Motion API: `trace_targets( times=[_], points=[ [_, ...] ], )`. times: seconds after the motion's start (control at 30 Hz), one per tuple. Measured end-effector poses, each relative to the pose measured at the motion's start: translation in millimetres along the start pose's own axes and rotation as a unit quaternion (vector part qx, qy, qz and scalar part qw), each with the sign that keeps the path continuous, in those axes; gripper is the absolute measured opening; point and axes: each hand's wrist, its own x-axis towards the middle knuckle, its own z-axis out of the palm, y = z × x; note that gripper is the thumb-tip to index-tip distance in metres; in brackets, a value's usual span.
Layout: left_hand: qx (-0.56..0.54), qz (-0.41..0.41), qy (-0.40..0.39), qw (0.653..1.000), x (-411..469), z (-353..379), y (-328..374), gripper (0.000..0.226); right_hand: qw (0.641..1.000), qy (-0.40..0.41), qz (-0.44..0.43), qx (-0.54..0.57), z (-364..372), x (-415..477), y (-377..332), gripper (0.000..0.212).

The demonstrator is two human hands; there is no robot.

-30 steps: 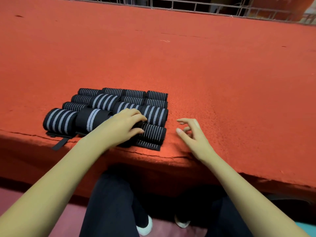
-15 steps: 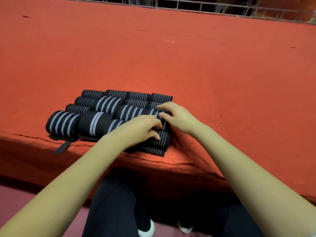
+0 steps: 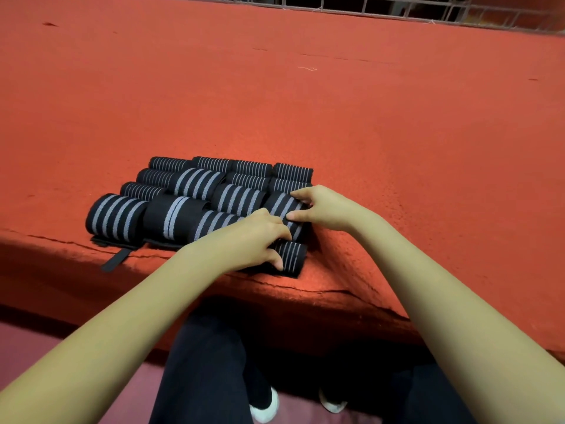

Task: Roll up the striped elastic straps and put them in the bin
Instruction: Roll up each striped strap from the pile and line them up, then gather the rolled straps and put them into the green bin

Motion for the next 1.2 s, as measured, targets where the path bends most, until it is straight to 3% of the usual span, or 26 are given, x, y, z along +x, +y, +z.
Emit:
trace_targets(
  times=[0.3, 0.43, 0.63, 0.77, 0.9, 1.1, 1.2],
  points=[
    [-0.007, 0.006, -0.003, 1.0, -2, 0, 4, 0.059, 0.998, -0.044, 0.046, 0.024, -10, -2, -7, 0.054],
    [-0.01, 0.01, 0.008, 1.0, -4, 4, 4, 0.057, 0.993, -0.078, 0.062, 0.064, -12, -6, -10, 0.031],
    [-0.023, 0.001, 0.017, 1.0, -7, 7, 6, 0.055, 0.985, -0.039, 0.082, 0.147, -4, -18, 3, 0.053],
    [-0.006, 0.009, 0.016, 1.0, -6, 10, 5, 0.054, 0.958, 0.029, 0.069, 0.277, 9, -36, 15, 0.061],
    [0.036, 0.024, -0.018, 0.999, 0, 2, 8, 0.052, 0.941, 0.128, 0.046, 0.31, 22, -59, 32, 0.081],
    [-0.138, 0.025, 0.132, 0.981, 15, -22, 26, 0.044, 0.905, 0.303, 0.02, 0.297, 4, -107, 58, 0.081],
    [-0.151, 0.058, 0.14, 0.977, 31, -16, 50, 0.053, 0.907, 0.329, 0.037, 0.259, -4, -129, 68, 0.074]
  ],
)
